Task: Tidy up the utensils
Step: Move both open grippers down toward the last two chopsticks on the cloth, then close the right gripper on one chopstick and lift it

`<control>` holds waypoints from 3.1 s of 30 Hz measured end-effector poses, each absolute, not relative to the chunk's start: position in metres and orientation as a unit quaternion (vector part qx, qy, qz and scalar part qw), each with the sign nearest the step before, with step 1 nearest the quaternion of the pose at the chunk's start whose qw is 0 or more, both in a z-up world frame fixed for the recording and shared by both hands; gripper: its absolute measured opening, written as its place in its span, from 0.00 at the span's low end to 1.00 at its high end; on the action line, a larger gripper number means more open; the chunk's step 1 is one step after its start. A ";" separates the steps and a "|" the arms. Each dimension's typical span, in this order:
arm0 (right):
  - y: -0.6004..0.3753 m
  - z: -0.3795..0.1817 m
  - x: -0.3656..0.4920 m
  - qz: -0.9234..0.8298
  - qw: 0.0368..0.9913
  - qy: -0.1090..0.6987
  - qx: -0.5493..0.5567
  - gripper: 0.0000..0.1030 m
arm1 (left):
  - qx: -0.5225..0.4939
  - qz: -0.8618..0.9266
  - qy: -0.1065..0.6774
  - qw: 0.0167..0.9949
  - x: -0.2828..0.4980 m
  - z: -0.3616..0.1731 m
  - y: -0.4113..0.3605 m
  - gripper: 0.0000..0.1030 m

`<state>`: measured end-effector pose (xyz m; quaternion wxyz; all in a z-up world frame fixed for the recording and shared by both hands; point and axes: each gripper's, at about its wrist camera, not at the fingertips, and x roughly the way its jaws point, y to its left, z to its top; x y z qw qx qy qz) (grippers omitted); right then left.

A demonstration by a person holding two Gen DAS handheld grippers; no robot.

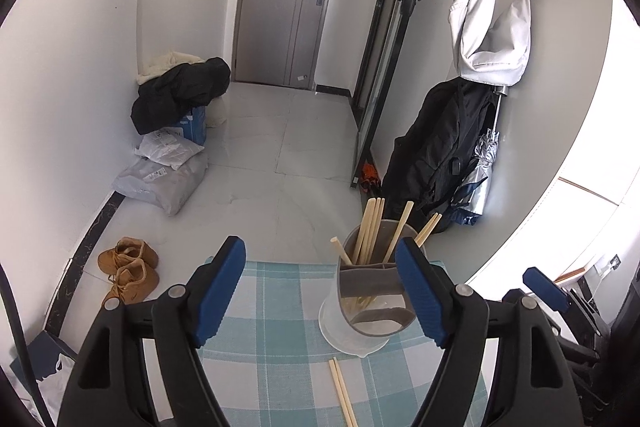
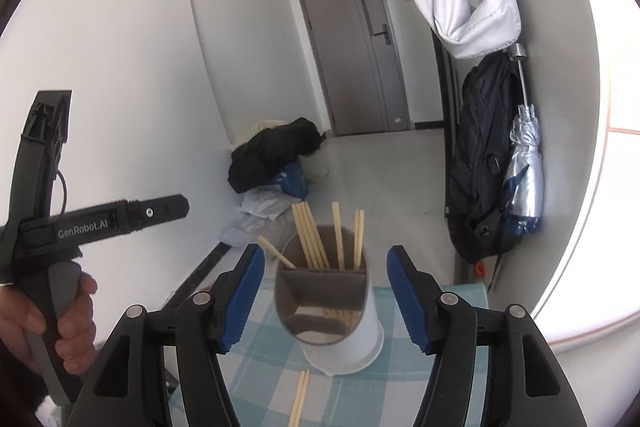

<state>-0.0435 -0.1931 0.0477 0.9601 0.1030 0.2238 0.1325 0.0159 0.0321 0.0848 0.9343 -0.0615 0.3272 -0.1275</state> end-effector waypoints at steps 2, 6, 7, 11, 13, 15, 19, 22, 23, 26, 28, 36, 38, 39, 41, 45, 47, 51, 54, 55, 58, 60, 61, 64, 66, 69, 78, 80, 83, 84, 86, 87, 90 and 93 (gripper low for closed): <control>-0.189 0.041 -0.049 0.133 0.959 0.231 0.097 0.63 | -0.064 -0.126 0.326 0.935 0.012 0.081 0.036 0.72; -0.182 0.025 -0.058 0.134 0.955 0.248 0.087 0.66 | -0.061 -0.115 0.328 0.936 0.006 0.069 0.039 0.72; -0.181 0.022 -0.059 0.134 0.955 0.250 0.086 0.67 | -0.062 -0.114 0.329 0.935 0.005 0.066 0.039 0.72; -0.176 0.005 -0.063 0.131 0.952 0.264 0.086 0.69 | -0.058 -0.116 0.318 0.939 -0.004 0.056 0.039 0.73; -0.173 -0.002 -0.064 0.131 0.950 0.271 0.083 0.69 | -0.061 -0.114 0.315 0.940 -0.005 0.050 0.040 0.78; -0.171 -0.010 -0.063 0.127 0.949 0.279 0.078 0.70 | -0.068 -0.112 0.316 0.939 -0.005 0.044 0.041 0.83; -0.169 -0.026 -0.057 0.123 0.944 0.297 0.077 0.71 | -0.077 -0.105 0.328 0.936 -0.001 0.025 0.042 0.83; -0.166 -0.040 -0.054 0.116 0.940 0.313 0.072 0.71 | -0.088 -0.098 0.341 0.931 0.003 0.008 0.044 0.83; -0.165 -0.045 -0.052 0.114 0.938 0.320 0.070 0.71 | -0.094 -0.093 0.348 0.928 0.006 0.002 0.045 0.83; -0.161 -0.062 -0.047 0.110 0.931 0.342 0.062 0.71 | -0.111 -0.085 0.364 0.921 0.014 -0.012 0.046 0.83; -0.160 -0.070 -0.044 0.109 0.926 0.356 0.061 0.71 | -0.105 -0.085 0.371 0.919 0.017 -0.019 0.047 0.83; -0.147 -0.104 -0.029 0.110 0.904 0.411 0.050 0.71 | -0.106 -0.061 0.421 0.899 0.029 -0.045 0.062 0.83; -0.141 -0.110 -0.026 0.114 0.898 0.424 0.042 0.71 | -0.109 -0.052 0.423 0.898 0.031 -0.047 0.065 0.83; -0.136 -0.115 -0.024 0.116 0.894 0.431 0.035 0.71 | -0.109 -0.045 0.425 0.897 0.033 -0.048 0.067 0.83; -0.129 -0.121 -0.021 0.122 0.889 0.442 0.025 0.71 | -0.113 -0.039 0.429 0.895 0.035 -0.050 0.071 0.83; -0.118 -0.134 -0.014 0.123 0.879 0.460 0.015 0.71 | -0.112 -0.012 0.424 0.898 0.040 -0.050 0.079 0.83; -0.113 -0.138 -0.012 0.120 0.877 0.466 0.014 0.71 | -0.118 -0.005 0.425 0.898 0.040 -0.051 0.084 0.83; -0.103 -0.147 -0.012 0.116 0.872 0.476 -0.003 0.71 | -0.134 -0.005 0.431 0.892 0.040 -0.054 0.093 0.83; -0.096 -0.152 -0.016 0.112 0.870 0.480 -0.033 0.69 | -0.147 -0.006 0.436 0.888 0.041 -0.057 0.099 0.83; -0.096 -0.153 -0.017 0.111 0.870 0.479 -0.038 0.69 | -0.151 -0.007 0.439 0.886 0.043 -0.058 0.101 0.83; -0.097 -0.153 -0.020 0.110 0.870 0.479 -0.034 0.68 | -0.163 -0.010 0.446 0.880 0.045 -0.061 0.103 0.83; -0.101 -0.147 -0.019 0.112 0.871 0.478 -0.023 0.64 | -0.166 -0.011 0.447 0.879 0.045 -0.061 0.104 0.83; -0.103 -0.146 -0.019 0.111 0.872 0.476 -0.019 0.64 | -0.168 -0.011 0.447 0.879 0.045 -0.060 0.104 0.83; -0.106 -0.143 -0.023 0.104 0.874 0.474 -0.019 0.64 | -0.170 -0.011 0.445 0.879 0.045 -0.059 0.106 0.83; -0.107 -0.144 -0.022 0.101 0.871 0.480 -0.021 0.64 | -0.170 -0.011 0.445 0.879 0.045 -0.059 0.107 0.83; -0.107 -0.146 -0.022 0.105 0.868 0.486 -0.017 0.63 | -0.174 -0.011 0.449 0.876 0.045 -0.060 0.109 0.83; -0.091 -0.141 -0.027 0.096 0.872 0.473 -0.077 0.55 | -0.177 -0.012 0.447 0.877 0.045 -0.061 0.112 0.83; -0.088 -0.141 -0.025 0.092 0.872 0.473 -0.086 0.52 | -0.177 -0.010 0.448 0.876 0.045 -0.061 0.112 0.83; -0.088 -0.141 -0.020 0.085 0.869 0.481 -0.082 0.50 | -0.177 -0.013 0.450 0.875 0.044 -0.062 0.112 0.83; -0.088 -0.142 -0.018 0.083 0.867 0.485 -0.078 0.50 | -0.177 -0.013 0.451 0.874 0.044 -0.062 0.112 0.83; -0.084 -0.141 -0.015 0.079 0.864 0.492 -0.077 0.43 | -0.178 -0.014 0.450 0.875 0.043 -0.061 0.113 0.83; -0.080 -0.141 -0.015 0.079 0.863 0.491 -0.083 0.40 | -0.178 -0.014 0.450 0.875 0.042 -0.061 0.114 0.83; -0.071 -0.144 -0.014 0.076 0.863 0.489 -0.105 0.38 | -0.180 -0.009 0.449 0.875 0.043 -0.061 0.117 0.83; -0.071 -0.144 -0.009 0.074 0.862 0.493 -0.096 0.38 | -0.184 -0.005 0.451 0.873 0.043 -0.064 0.119 0.83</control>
